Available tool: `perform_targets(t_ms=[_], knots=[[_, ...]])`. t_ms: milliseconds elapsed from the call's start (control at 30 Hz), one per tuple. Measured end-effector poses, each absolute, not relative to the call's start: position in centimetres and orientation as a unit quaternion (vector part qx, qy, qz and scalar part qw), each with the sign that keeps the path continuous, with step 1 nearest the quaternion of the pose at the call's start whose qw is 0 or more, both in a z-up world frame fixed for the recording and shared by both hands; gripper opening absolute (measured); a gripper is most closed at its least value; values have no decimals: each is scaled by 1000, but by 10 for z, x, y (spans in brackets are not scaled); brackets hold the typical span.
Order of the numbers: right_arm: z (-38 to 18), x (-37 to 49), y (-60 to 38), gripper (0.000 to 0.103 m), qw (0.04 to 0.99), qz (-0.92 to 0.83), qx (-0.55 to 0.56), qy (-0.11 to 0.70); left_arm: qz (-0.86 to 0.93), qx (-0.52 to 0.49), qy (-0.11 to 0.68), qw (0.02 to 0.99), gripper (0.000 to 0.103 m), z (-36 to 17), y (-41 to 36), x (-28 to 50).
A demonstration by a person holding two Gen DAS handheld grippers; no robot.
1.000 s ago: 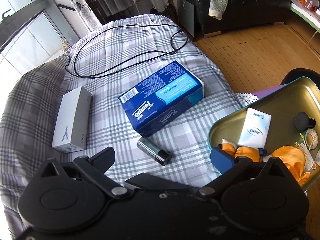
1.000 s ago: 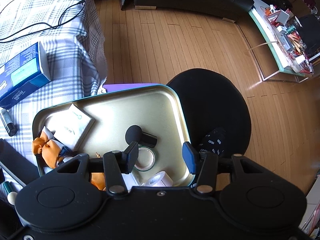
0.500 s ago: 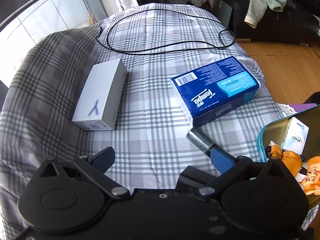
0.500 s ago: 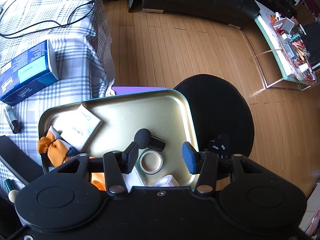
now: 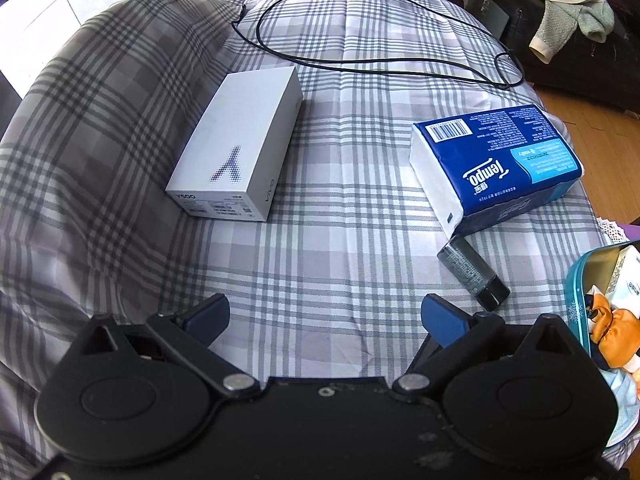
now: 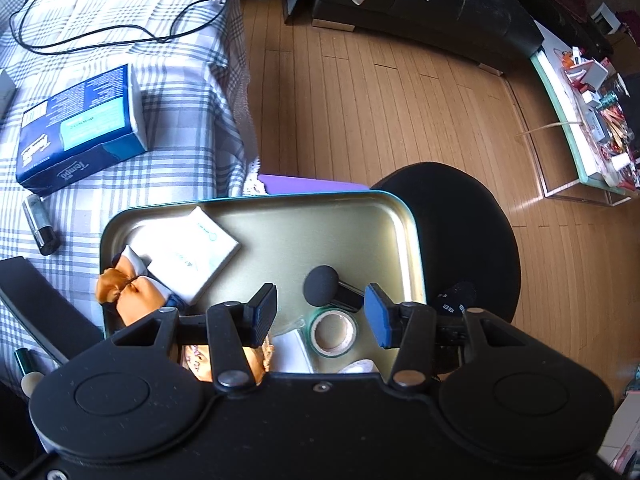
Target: Organize soft objects
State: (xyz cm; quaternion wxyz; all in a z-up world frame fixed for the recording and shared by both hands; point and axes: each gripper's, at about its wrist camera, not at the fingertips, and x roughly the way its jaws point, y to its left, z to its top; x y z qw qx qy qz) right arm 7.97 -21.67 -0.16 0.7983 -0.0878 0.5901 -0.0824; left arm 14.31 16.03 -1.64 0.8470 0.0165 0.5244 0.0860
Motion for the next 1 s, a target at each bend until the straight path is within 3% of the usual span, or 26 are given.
perform_targets(t_ms=[1000], knots=[[-20,66,-56,48,825,87,-111,548,75,-43,523,848,102,-41,200,147]])
